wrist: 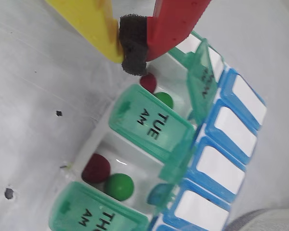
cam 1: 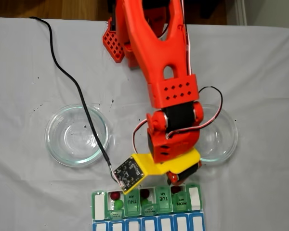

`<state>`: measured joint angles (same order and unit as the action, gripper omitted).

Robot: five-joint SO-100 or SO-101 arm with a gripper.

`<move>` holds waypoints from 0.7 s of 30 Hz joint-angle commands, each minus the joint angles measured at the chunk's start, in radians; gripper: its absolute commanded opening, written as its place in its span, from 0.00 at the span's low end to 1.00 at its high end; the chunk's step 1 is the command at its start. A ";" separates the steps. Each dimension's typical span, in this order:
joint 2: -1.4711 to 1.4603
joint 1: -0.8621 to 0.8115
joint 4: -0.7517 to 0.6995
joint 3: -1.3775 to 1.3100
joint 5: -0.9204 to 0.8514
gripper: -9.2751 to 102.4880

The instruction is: Sort medicines into box.

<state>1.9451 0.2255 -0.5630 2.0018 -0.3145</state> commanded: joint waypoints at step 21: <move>0.060 0.074 0.408 0.048 0.152 0.08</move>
<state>1.9696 0.2884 -0.1733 2.0954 -0.1488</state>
